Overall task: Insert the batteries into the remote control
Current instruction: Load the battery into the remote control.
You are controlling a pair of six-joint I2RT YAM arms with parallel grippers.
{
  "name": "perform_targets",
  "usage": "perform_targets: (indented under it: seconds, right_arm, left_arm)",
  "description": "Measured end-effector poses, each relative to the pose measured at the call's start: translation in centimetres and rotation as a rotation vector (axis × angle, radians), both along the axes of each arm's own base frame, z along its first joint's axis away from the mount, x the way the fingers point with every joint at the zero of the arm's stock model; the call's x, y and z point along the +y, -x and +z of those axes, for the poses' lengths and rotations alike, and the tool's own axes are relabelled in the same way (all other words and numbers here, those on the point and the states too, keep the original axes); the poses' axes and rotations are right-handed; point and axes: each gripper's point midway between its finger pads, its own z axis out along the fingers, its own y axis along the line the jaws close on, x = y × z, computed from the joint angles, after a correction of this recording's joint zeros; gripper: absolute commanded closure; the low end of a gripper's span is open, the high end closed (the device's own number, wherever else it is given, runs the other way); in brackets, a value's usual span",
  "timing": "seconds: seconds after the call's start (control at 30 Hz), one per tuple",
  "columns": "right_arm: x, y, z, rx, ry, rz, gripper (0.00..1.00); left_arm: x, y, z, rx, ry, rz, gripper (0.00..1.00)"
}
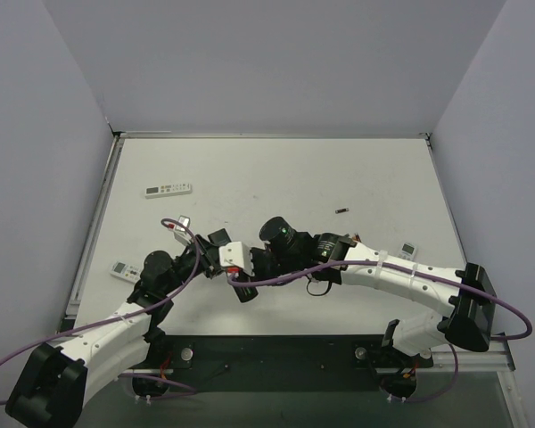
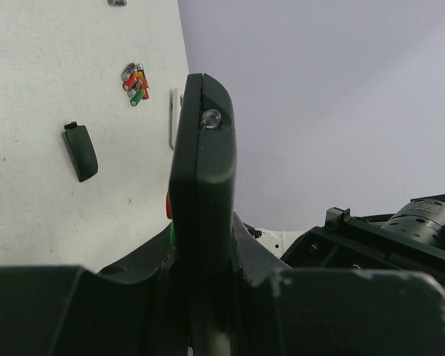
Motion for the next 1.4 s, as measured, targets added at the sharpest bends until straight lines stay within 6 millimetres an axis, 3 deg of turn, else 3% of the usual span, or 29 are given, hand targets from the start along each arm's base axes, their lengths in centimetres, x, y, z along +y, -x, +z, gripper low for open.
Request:
perform_targets:
  seconds: [0.17,0.27,0.4,0.5,0.67,0.77,0.97,1.4]
  right_arm:
    - [0.2,-0.6,0.0,0.000,-0.007,-0.043,0.85]
    - [0.2,-0.5,-0.1,0.031,-0.008,-0.079,0.75]
    - [-0.2,-1.2,-0.1,0.082,-0.005,-0.203,0.52]
    - [-0.6,-1.9,0.4,0.132,-0.023,-0.338,0.47]
    - [-1.3,-2.4,3.0,0.208,-0.119,-0.514,0.47]
    - [-1.4,-2.5,3.5,0.263,-0.148,-0.585,0.47]
    - [-1.1,-2.6,2.1,0.349,-0.132,-0.698,0.48]
    - [-0.2,-2.2,-1.4,0.414,-0.053,-0.772,0.62]
  left_arm:
    - [0.2,-0.3,-0.1,-0.005,-0.010,0.022,1.00]
    - [0.4,-0.4,0.0,-0.040,-0.028,0.032,1.00]
    - [0.5,-0.3,0.3,-0.104,-0.056,0.036,1.00]
    - [0.6,-0.3,0.4,-0.154,-0.080,0.043,1.00]
    - [0.7,-0.4,0.2,-0.211,-0.122,0.044,1.00]
    - [0.8,-0.5,0.3,-0.234,-0.133,0.050,1.00]
    - [1.2,-0.7,0.6,-0.254,-0.130,0.083,1.00]
    - [2.0,-1.2,0.5,-0.244,-0.116,0.149,1.00]
